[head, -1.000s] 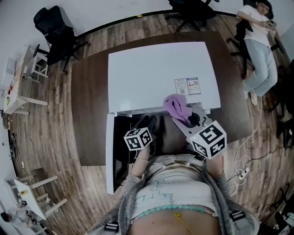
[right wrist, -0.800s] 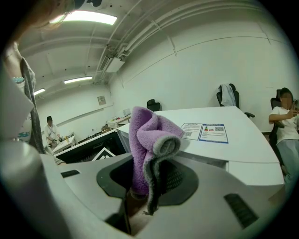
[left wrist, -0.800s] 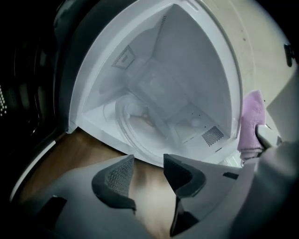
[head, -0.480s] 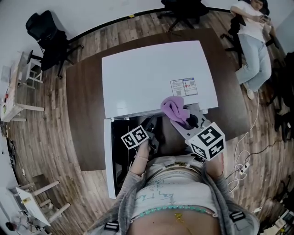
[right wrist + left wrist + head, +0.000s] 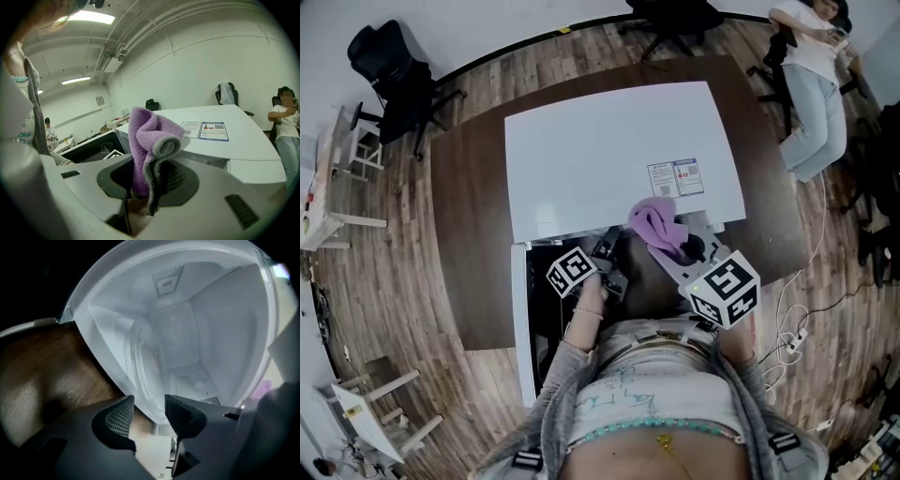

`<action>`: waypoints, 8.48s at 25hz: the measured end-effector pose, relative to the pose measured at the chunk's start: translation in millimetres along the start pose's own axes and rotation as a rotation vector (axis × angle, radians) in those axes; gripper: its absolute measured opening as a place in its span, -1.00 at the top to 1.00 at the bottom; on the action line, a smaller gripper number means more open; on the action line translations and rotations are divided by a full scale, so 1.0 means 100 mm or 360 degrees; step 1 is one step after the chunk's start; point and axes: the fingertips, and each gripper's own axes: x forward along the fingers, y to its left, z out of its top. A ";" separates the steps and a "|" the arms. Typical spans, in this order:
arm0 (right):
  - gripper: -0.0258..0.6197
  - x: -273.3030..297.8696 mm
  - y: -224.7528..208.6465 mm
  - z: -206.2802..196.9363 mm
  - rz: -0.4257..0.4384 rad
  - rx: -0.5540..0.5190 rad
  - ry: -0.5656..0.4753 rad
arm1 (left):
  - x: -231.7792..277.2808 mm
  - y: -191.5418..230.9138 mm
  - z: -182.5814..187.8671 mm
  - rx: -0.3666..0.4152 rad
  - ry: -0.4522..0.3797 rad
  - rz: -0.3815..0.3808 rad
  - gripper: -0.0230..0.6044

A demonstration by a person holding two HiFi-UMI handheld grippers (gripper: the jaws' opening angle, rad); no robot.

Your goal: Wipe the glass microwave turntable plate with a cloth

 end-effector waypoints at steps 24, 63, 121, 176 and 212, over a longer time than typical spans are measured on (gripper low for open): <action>0.54 0.02 -0.03 -0.04 0.0027 -0.0006 -0.0011 | -0.09 0.07 0.00 -0.0216 -0.0008 -0.0156 0.75; 0.54 -0.27 0.12 -0.23 0.0022 -0.0079 -0.0010 | -0.57 0.18 -0.35 -0.0168 -0.0093 -0.0147 0.75; 0.54 1.21 -0.18 -1.25 -0.0229 -0.1225 0.0957 | -0.73 0.39 -0.72 -0.0164 0.0025 -0.0123 0.75; 0.54 1.57 -0.32 -1.22 -0.0381 -0.1564 0.0943 | -0.71 0.39 -0.70 -0.0151 0.0106 -0.0128 0.75; 0.54 1.15 -0.32 -1.54 -0.0344 -0.1800 0.1194 | -0.69 0.38 -0.67 -0.0145 0.0065 -0.0109 0.75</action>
